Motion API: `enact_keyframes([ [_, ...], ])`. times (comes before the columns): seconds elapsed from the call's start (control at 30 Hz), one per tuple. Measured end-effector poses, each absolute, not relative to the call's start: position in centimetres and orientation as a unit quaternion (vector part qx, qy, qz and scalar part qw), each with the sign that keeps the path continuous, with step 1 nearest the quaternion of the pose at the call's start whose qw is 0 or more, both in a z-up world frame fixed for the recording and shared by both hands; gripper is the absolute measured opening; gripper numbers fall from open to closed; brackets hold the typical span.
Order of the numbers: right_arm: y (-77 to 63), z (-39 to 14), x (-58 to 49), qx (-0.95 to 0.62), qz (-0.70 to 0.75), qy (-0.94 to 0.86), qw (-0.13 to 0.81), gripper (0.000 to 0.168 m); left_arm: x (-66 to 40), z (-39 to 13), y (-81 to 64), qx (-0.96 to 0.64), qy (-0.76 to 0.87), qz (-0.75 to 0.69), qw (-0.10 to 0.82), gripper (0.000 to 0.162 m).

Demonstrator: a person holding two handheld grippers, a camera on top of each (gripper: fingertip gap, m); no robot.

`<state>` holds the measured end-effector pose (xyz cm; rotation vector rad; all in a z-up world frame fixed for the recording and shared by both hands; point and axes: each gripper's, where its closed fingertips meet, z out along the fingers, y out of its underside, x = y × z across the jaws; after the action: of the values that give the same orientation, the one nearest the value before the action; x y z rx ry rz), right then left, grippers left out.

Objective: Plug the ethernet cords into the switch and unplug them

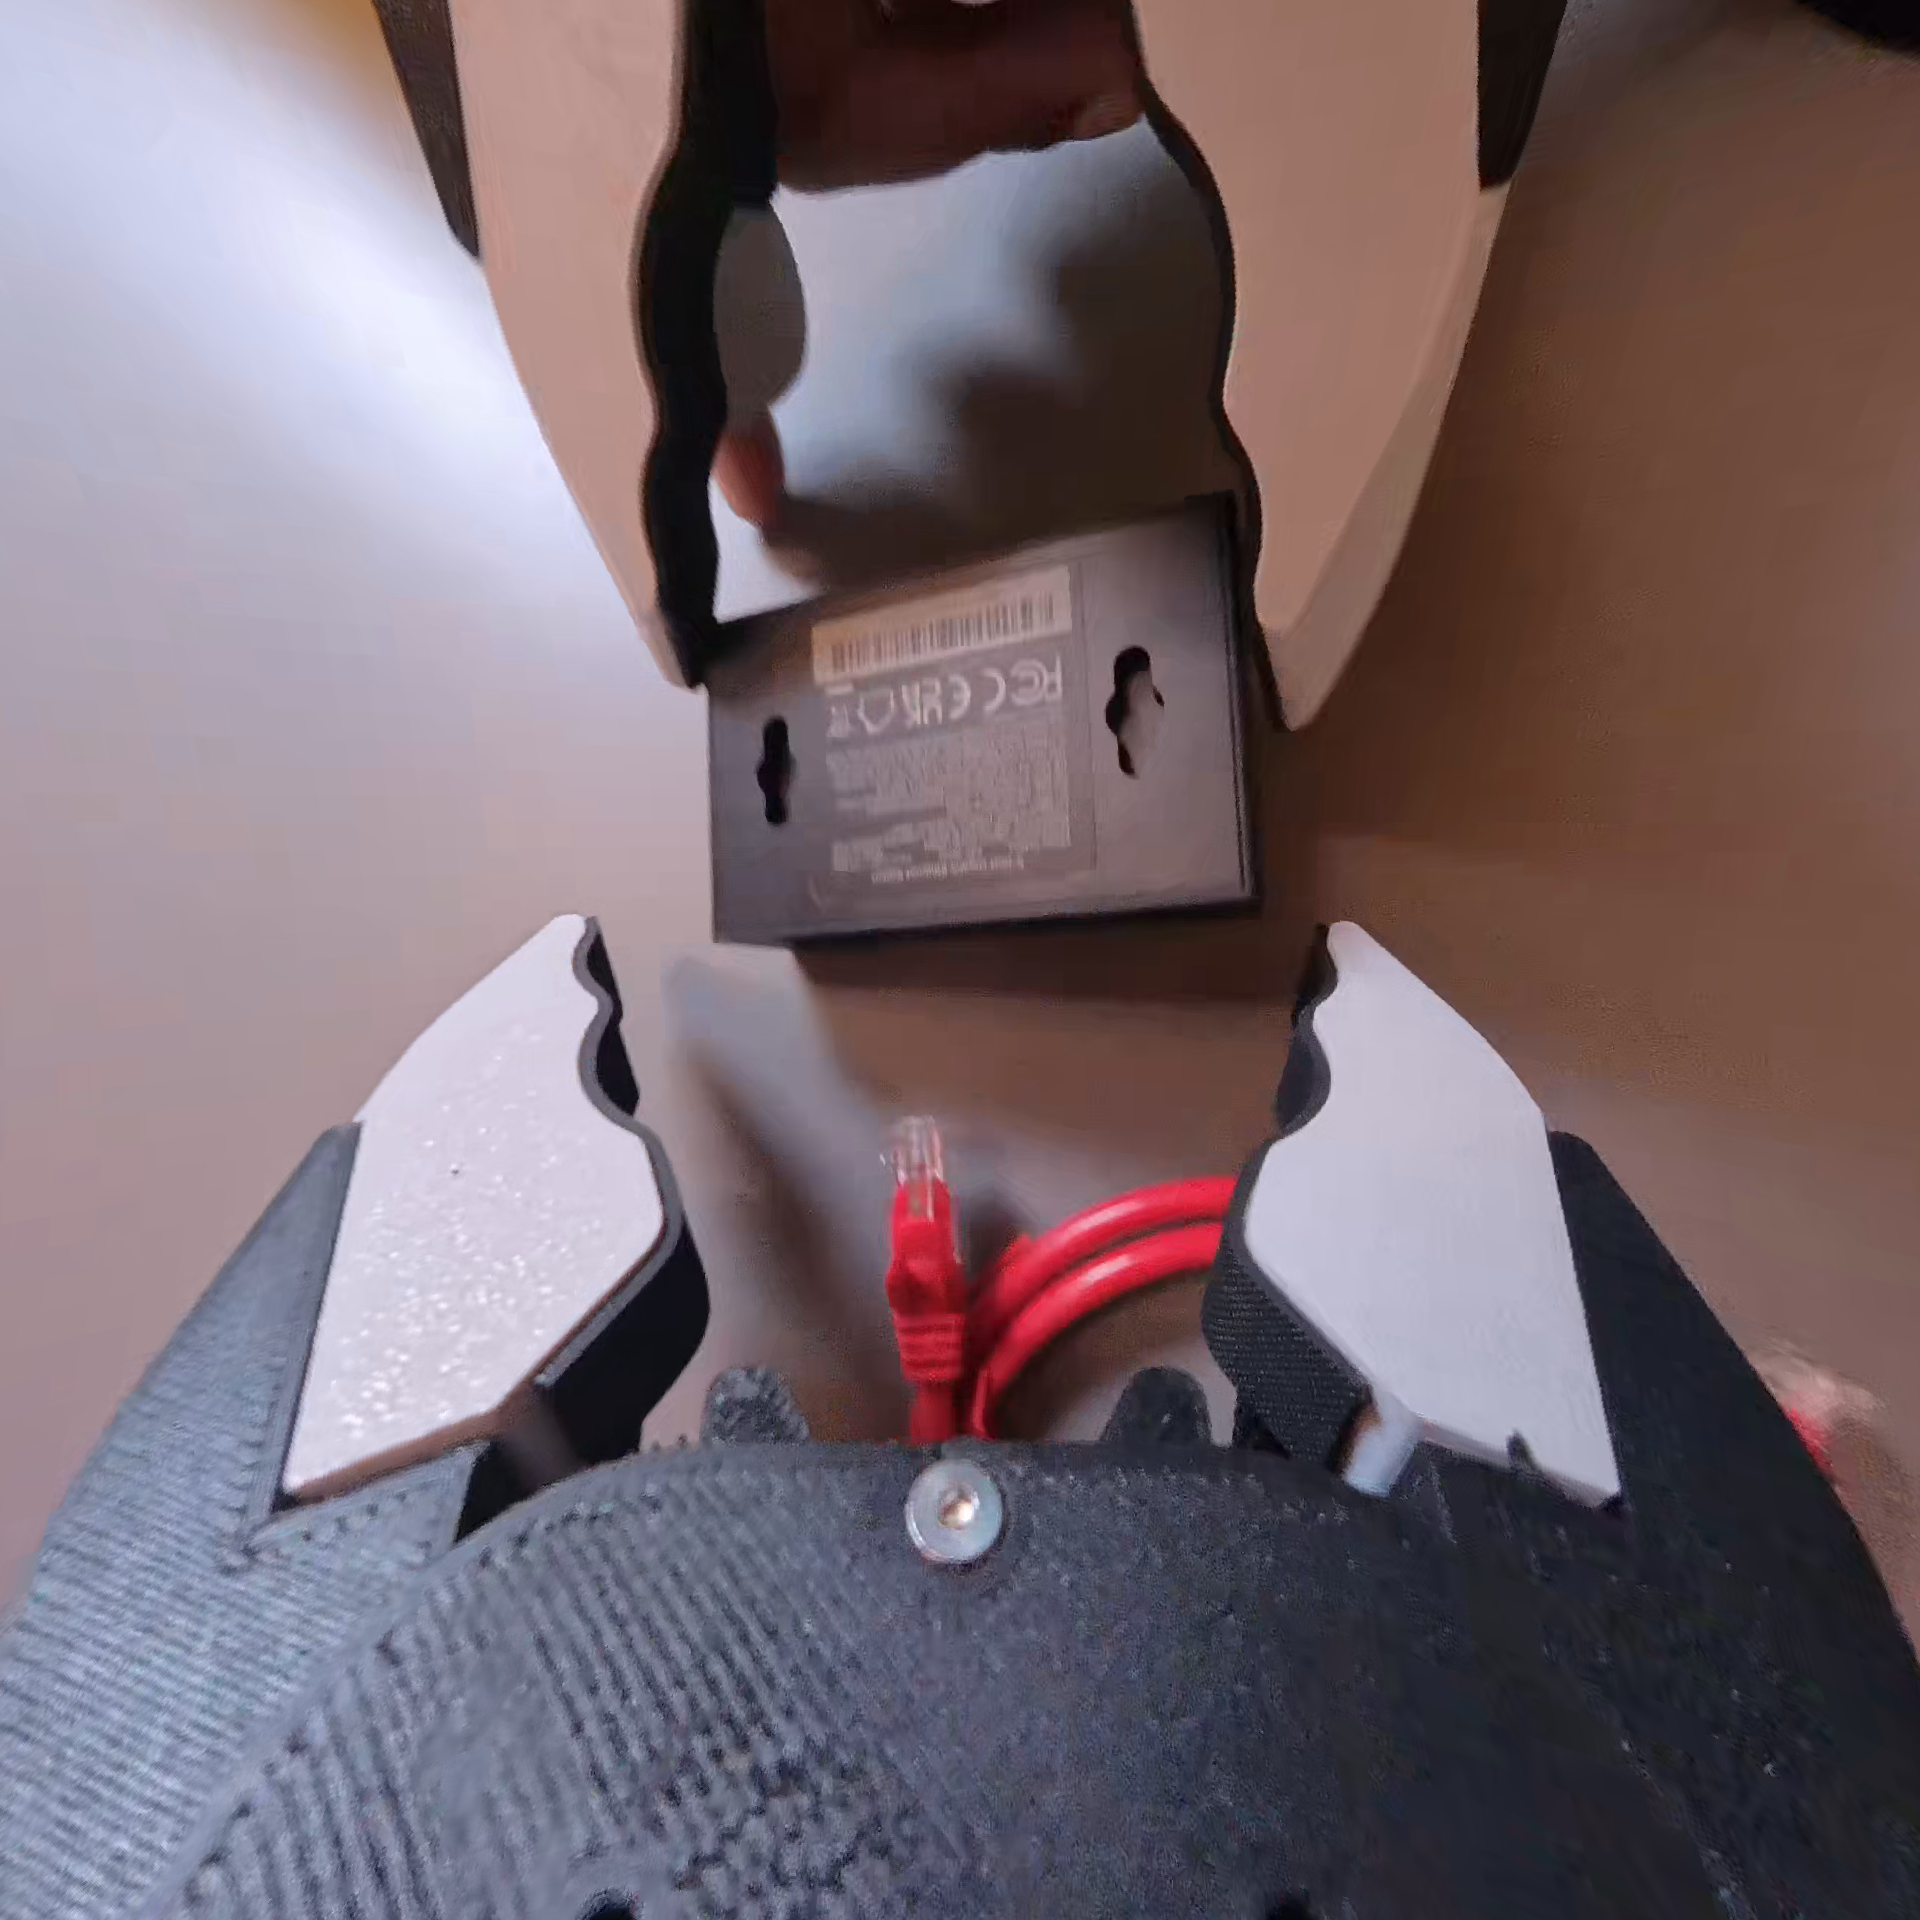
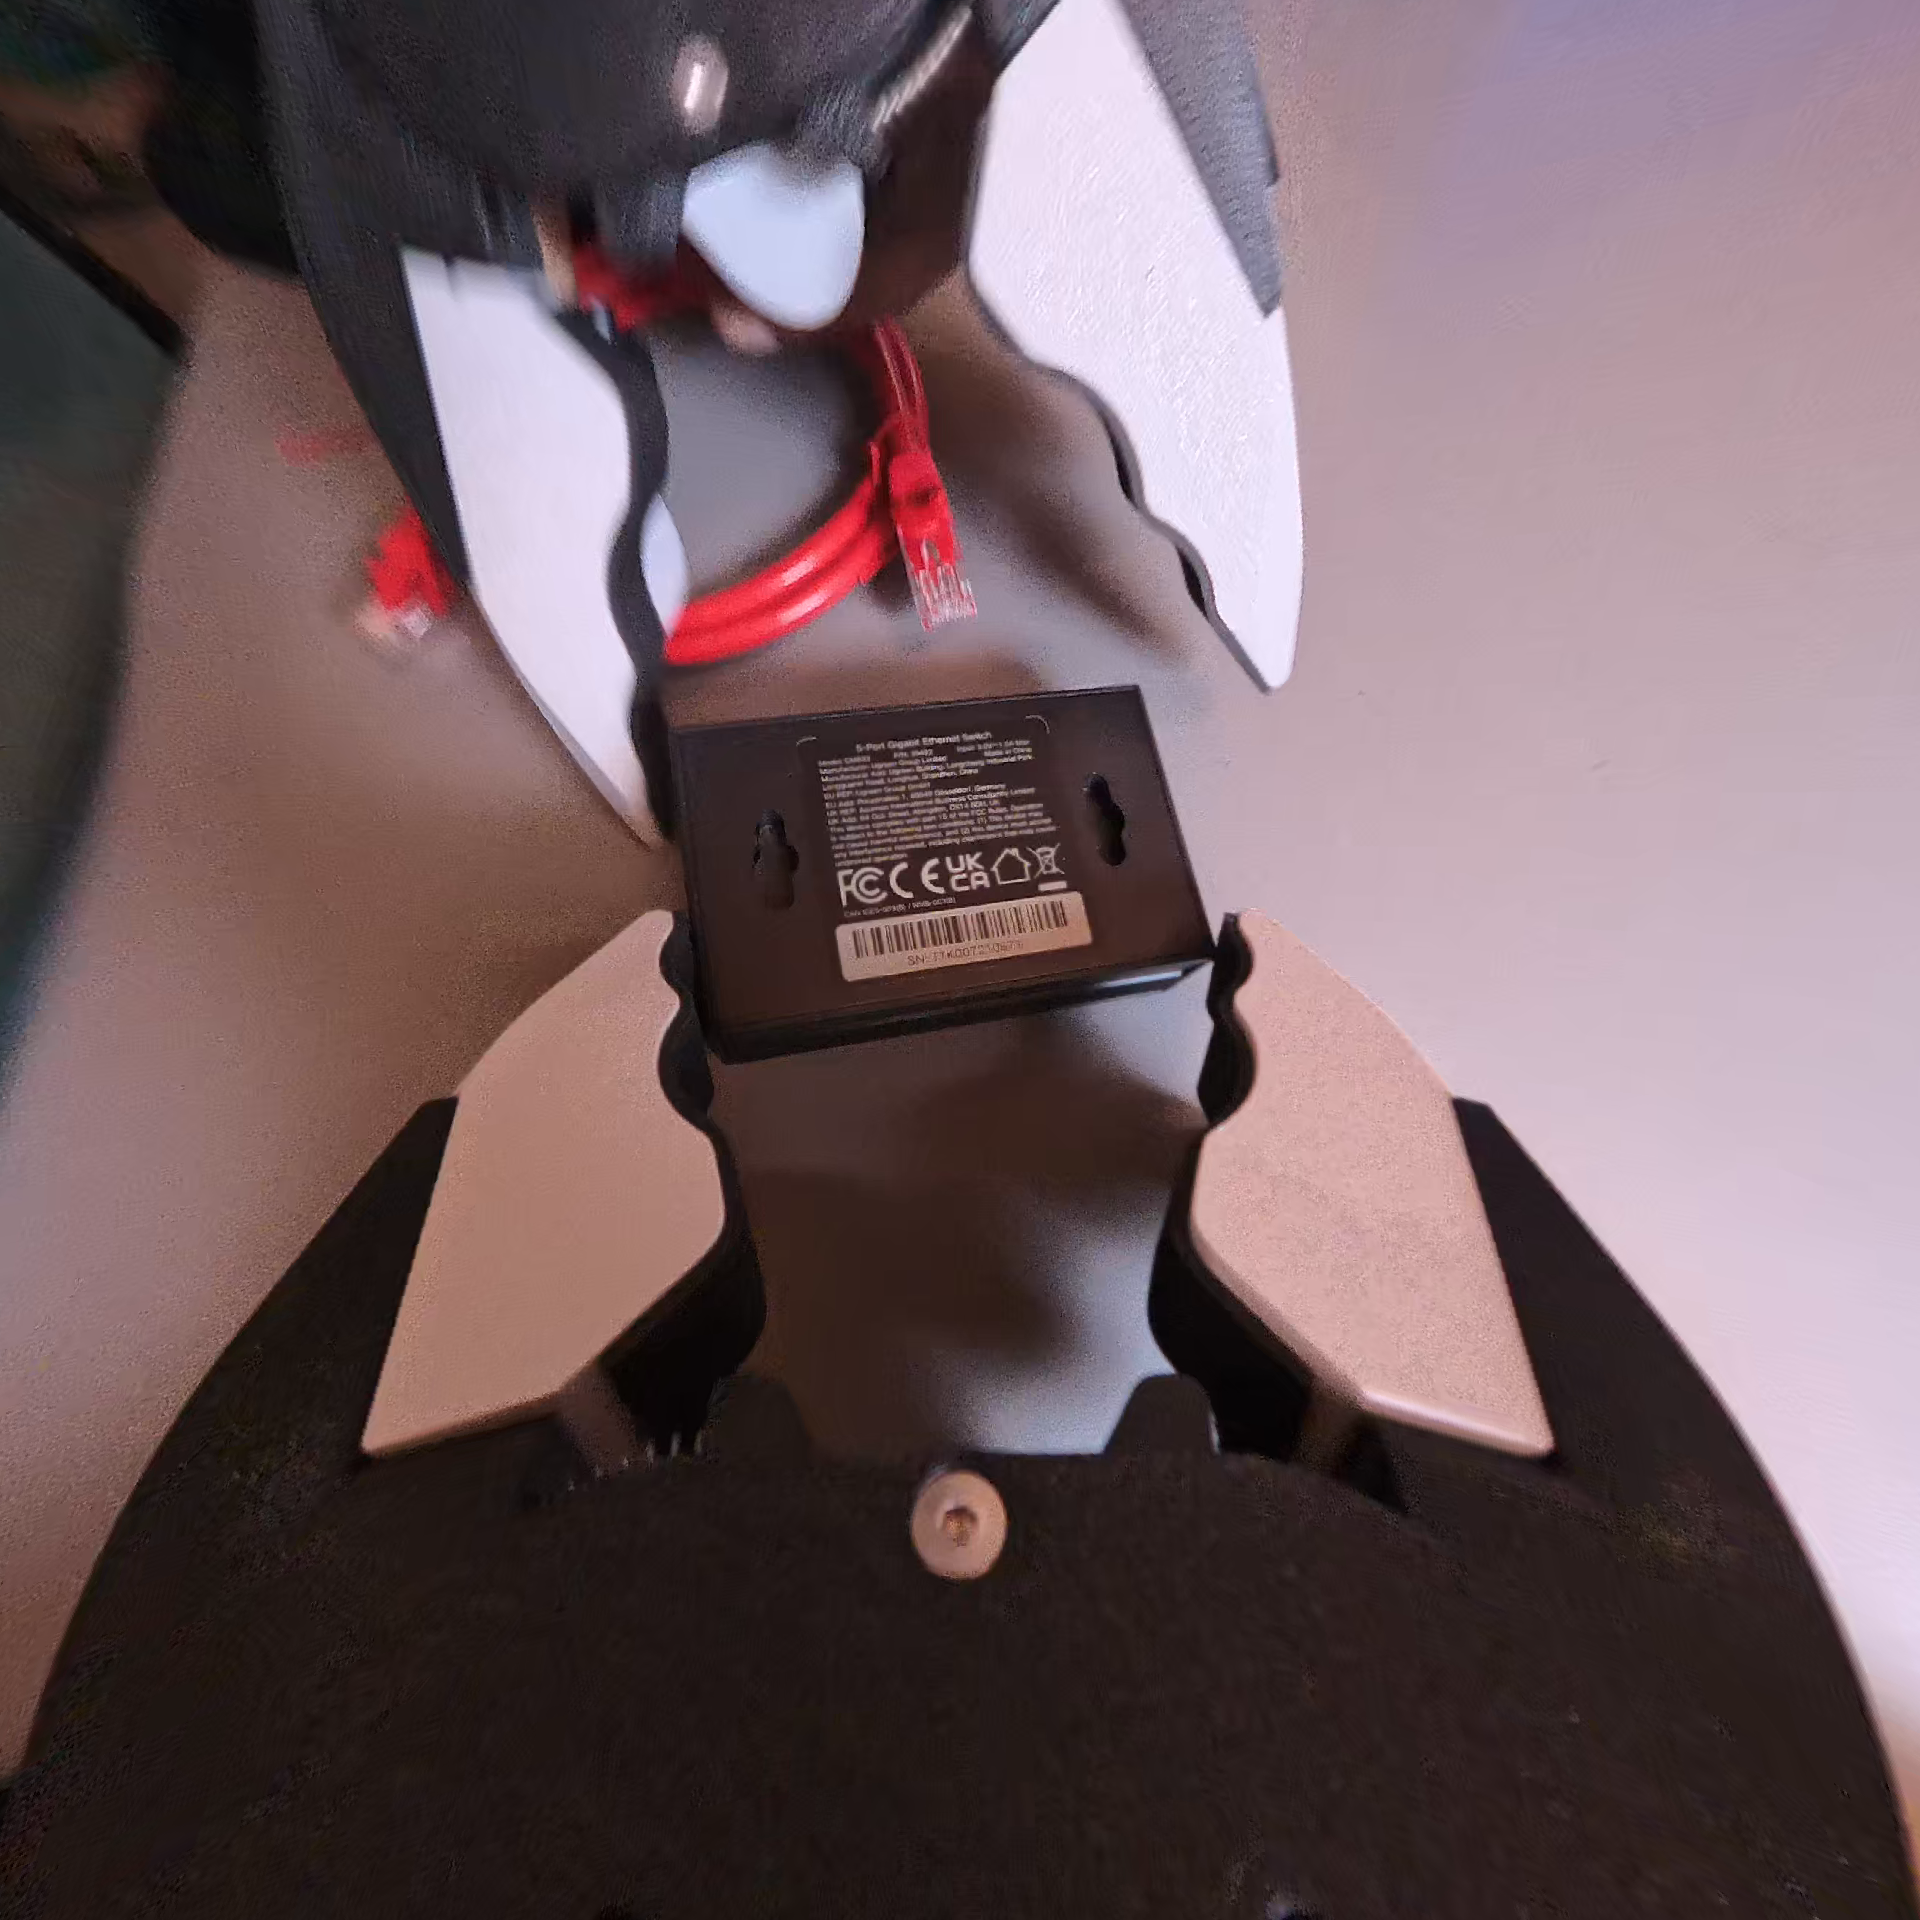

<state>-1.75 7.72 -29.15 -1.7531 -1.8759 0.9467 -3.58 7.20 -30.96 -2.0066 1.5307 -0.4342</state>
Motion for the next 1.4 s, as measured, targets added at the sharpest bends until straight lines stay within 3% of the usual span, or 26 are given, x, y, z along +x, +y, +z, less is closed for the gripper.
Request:
enact_keyframes([
  [0.03, 7.7, -28.9, -1.8, -0.641, 0.358, -0.652, 0.193, 0.094, -3.1, -30.8, 7.6, -0.737, 0.585, -0.141, 0.308, 0.095],
  [0.13, 7.8, -28.0, -1.8, -0.665, 0.414, -0.596, 0.175, 0.094, -1.5, -29.3, 6.8, -0.665, 0.638, -0.132, 0.366, 0.073],
  [0.2, 7.9, -26.7, -1.6, -0.679, 0.465, -0.543, 0.167, 0.094, -1.0, -27.2, 6.6, -0.613, 0.653, -0.109, 0.432, 0.050],
  [0.33, 6.2, -23.7, -1.3, -0.614, 0.496, -0.562, 0.247, 0.086, -1.8, -23.3, 5.5, -0.587, 0.636, -0.157, 0.475, 0.027],
  [0.5, 4.4, -23.3, -2.1, -0.522, 0.296, -0.681, 0.420, 0.083, -2.5, -19.8, 4.1, -0.578, 0.573, -0.302, 0.496, 0.027],
  [0.57, 4.3, -22.3, -3.3, -0.500, 0.273, -0.662, 0.487, 0.066, -1.9, -18.2, 3.1, -0.555, 0.572, -0.327, 0.508, 0.027],
  [0.6, 4.1, -21.2, -3.6, -0.483, 0.281, -0.646, 0.520, 0.043, -1.5, -17.8, 2.5, -0.542, 0.579, -0.331, 0.512, 0.027],
  [0.63, 3.3, -20.4, -3.6, -0.460, 0.297, -0.646, 0.532, 0.032, -1.2, -17.4, 2.1, -0.528, 0.584, -0.323, 0.525, 0.027],
  [0.77, 2.4, -19.1, -3.2, -0.437, 0.312, -0.655, 0.532, 0.028, -1.0, -16.1, 1.1, -0.501, 0.591, -0.285, 0.565, 0.028],
  [0.87, 2.7, -18.0, -2.1, -0.434, 0.330, -0.638, 0.544, 0.027, -2.8, -15.8, 1.8, -0.544, 0.578, -0.300, 0.529, 0.046],
  [1.13, 4.3, -18.3, 0.4, -0.468, 0.346, -0.612, 0.535, 0.028, -10.8, -28.5, 5.6, -0.757, 0.525, -0.273, 0.277, 0.033],
  [1.4, 4.7, -20.3, -0.1, -0.488, 0.353, -0.615, 0.509, 0.028, -9.5, -30.5, 5.7, -0.757, 0.542, -0.248, 0.267, 0.026],
])
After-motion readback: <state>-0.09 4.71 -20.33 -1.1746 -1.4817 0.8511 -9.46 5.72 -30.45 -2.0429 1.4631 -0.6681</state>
